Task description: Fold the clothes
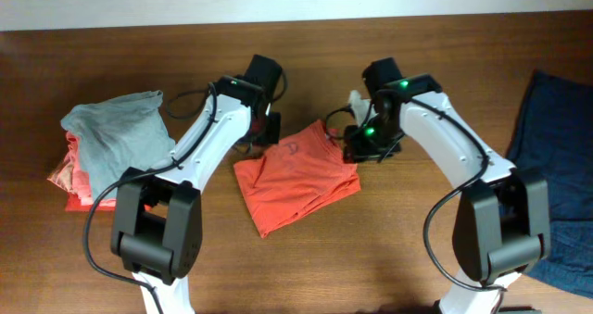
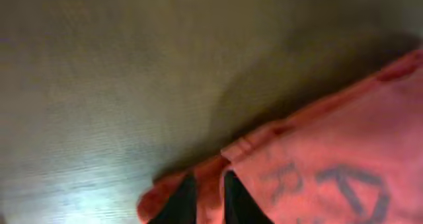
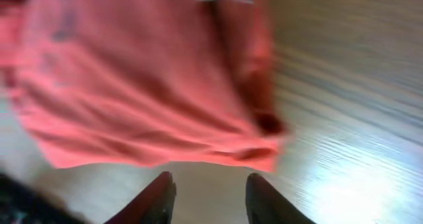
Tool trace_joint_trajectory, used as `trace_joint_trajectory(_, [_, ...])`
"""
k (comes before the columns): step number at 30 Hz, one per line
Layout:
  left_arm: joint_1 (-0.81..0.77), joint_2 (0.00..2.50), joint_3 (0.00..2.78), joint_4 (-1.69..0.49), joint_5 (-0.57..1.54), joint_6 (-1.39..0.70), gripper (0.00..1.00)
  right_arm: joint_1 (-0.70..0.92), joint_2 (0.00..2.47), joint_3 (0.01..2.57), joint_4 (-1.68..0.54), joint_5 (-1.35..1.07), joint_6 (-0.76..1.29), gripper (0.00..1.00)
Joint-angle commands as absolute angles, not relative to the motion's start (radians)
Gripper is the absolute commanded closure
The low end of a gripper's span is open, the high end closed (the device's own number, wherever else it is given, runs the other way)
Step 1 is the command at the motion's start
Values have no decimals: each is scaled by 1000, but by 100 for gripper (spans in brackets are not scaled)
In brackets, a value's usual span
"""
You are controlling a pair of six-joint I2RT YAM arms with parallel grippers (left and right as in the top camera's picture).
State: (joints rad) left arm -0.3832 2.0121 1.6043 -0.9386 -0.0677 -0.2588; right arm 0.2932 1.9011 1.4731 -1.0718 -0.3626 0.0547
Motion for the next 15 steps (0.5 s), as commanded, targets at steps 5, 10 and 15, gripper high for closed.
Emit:
trace_joint_trajectory(5, [-353, 2069, 1604, -938, -22, -203, 86, 415, 1914, 1387, -955, -441, 89, 60])
trace_joint_trajectory(10, [-353, 2127, 1603, -968, -9, -203, 86, 432, 1930, 1298, -868, -440, 125, 60])
trace_joint_trajectory(15, [-353, 2186, 1602, -1027, -12, -191, 87, 430, 1932, 1230, -834, -353, 125, 59])
